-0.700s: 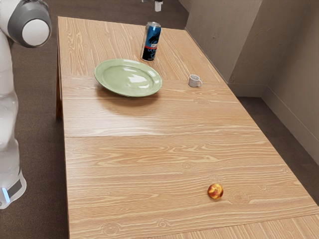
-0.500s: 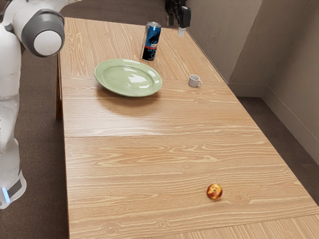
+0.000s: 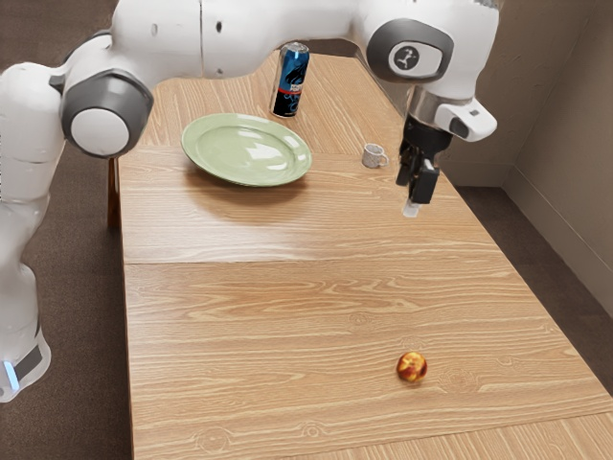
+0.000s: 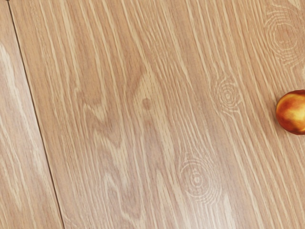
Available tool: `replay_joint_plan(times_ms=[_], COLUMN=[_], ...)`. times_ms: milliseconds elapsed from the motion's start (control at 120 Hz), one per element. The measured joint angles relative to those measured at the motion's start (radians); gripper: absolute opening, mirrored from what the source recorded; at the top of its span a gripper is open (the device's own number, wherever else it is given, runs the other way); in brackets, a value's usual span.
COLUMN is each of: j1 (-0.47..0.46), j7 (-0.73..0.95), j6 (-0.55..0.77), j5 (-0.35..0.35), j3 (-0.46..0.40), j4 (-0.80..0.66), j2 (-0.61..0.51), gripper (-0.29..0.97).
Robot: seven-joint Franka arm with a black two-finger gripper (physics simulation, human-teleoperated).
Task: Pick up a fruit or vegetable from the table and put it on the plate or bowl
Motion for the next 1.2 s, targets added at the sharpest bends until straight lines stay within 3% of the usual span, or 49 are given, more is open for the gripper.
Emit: replay_joint_plan(times_ms=[350, 817, 1200], j1=[-0.028, -0.157, -0.133], j7=[-0.022, -0.04, -0.051], j6=[0.065, 0.112, 0.127], j5=[-0.012, -0.013, -0.014], j3=[-0.122, -0.126, -0.114], j4=[0.0, 0.0, -0.032], j2=[0.108, 0.182, 0.22], gripper=[0.66, 0.66, 0.66])
